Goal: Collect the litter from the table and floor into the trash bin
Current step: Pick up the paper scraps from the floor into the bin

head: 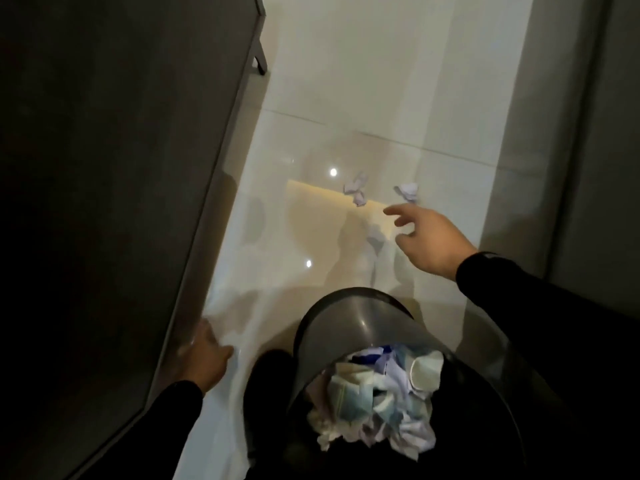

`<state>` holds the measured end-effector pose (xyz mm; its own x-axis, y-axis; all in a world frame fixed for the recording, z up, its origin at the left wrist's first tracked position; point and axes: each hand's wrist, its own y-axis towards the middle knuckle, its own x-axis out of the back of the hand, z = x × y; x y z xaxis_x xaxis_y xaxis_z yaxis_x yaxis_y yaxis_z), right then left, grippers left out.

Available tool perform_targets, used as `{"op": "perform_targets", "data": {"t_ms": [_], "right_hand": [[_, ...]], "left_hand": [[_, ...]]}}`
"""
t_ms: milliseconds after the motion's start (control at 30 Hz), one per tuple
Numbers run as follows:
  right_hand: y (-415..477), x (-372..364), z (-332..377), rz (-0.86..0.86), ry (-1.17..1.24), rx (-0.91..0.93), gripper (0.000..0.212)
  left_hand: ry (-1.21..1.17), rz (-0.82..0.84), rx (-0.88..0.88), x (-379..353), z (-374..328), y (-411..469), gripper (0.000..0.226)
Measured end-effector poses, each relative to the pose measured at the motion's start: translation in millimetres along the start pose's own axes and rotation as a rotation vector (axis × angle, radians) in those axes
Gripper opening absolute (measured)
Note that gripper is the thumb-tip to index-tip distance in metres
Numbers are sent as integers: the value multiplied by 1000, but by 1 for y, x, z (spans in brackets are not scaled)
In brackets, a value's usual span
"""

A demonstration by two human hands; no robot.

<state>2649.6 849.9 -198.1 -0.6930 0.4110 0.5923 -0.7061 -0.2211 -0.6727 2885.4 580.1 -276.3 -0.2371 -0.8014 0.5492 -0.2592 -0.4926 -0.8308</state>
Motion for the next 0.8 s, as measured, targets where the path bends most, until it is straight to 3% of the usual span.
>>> {"op": "perform_targets", "data": {"t_ms": [133, 267, 333, 467, 567, 667, 800], "right_hand": [[46, -16, -3, -18, 34, -6, 48], [75, -23, -12, -191, -15, -63, 46], [86, -21, -20, -277, -120, -88, 49], [107, -19, -33, -212, -197, -200, 40], [110, -22, -35, -223, -75, -215, 26], [99, -28, -41, -216, 89, -240, 27], [76, -27, -41, -146, 436, -274, 39]], "left_hand": [[135, -177, 118, -4, 3, 28, 49], [88, -207, -66, -2, -22, 29, 13], [56, -183, -294, -2, -65, 24, 15], [113, -163, -744, -12, -192, 20, 17], [366, -216, -991, -31, -273, 27, 52], [633, -181, -1018, -59, -306, 38, 72], [842, -222, -989, -82, -294, 45, 44]]}}
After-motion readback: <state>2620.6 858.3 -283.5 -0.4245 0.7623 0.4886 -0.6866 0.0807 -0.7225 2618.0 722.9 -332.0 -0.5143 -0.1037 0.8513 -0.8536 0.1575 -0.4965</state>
